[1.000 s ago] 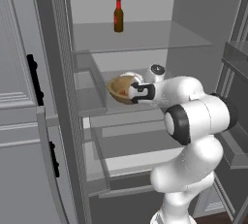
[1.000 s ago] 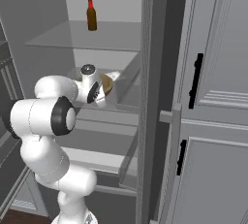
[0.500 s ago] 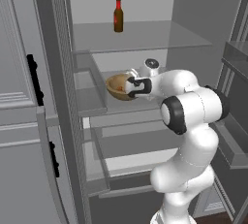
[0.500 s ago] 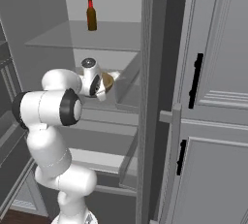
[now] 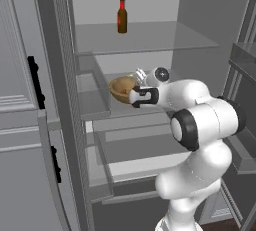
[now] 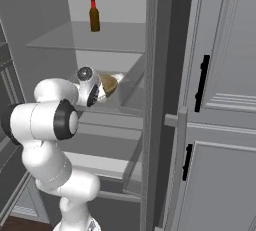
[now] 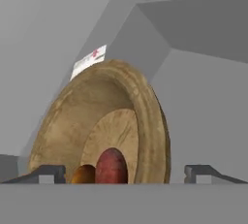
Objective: Pick the chicken drumstick and potato from their plates and place them in the bowl. Then put the bowl in the fridge.
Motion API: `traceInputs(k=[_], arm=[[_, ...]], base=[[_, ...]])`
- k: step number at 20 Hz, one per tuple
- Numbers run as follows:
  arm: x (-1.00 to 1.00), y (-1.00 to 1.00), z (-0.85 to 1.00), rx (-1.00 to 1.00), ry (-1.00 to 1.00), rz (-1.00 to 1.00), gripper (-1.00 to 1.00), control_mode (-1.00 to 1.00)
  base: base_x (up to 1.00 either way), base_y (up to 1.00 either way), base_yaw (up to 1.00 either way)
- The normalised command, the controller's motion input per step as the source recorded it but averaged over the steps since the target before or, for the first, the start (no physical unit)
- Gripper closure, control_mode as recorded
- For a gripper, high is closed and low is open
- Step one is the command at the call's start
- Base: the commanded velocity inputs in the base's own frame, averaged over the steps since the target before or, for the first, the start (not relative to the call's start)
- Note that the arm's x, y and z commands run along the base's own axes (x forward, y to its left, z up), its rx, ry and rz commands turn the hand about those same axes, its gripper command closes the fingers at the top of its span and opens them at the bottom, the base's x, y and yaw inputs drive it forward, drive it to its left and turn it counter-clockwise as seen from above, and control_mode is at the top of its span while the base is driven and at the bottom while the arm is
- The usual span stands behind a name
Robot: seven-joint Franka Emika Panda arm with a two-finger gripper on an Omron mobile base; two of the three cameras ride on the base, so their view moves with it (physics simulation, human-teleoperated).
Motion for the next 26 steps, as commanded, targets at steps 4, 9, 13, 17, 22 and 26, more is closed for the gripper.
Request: traceInputs(k=[4,9,13,17,22,26], arm=[[-0.52,-0.02,0.32,0.06,-0.36,0.0,-1.0,-1.0],[-0.86,-0.15,0.57,0.07,-0.34,-0.02,-1.0,-1.0],[-0.94,-0.51,0.91,0.08,-0.09,-0.04,-1.0,-1.0],[-0.77,-0.27,1.0,0.0,0.1,-0.04,-1.0,-1.0],[-0.85,-0.19,1.0,0.0,0.2,-0.04,-1.0,-1.0],[-0.91,-0.23,1.0,0.0,0.24,-0.01,-1.0,-1.0]], base=[[0.0,0.0,0.0],[0.0,0.0,0.0],[0.0,0.0,0.0],[0.0,0.0,0.0],[0.0,0.0,0.0],[0.0,0.0,0.0]])
